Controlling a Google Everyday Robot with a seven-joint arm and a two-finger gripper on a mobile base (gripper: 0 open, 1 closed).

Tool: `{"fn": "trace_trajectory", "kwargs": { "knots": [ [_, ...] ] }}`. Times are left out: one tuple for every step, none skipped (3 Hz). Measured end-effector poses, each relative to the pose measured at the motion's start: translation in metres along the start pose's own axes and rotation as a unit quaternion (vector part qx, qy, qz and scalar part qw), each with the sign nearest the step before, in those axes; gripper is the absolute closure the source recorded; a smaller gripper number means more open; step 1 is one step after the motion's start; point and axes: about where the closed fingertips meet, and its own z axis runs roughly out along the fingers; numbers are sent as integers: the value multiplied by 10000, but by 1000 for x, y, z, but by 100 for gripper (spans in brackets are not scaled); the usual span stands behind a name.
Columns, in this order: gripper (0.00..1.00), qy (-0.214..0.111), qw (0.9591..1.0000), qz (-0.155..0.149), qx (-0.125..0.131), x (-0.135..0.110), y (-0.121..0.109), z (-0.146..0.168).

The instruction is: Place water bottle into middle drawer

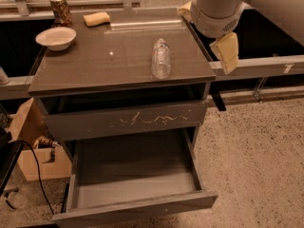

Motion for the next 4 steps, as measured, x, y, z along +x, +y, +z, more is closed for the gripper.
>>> {"fn": "trace_trajectory", "kwargs": {
  "knots": [
    [0,0,10000,0,0,0,0,0],
    [0,17,9998,163,-135,0,0,1],
    [0,163,9959,867,-193,-4,-9,3],
    [0,210,9836,1790,-112,0,-17,4]
  ]
}}
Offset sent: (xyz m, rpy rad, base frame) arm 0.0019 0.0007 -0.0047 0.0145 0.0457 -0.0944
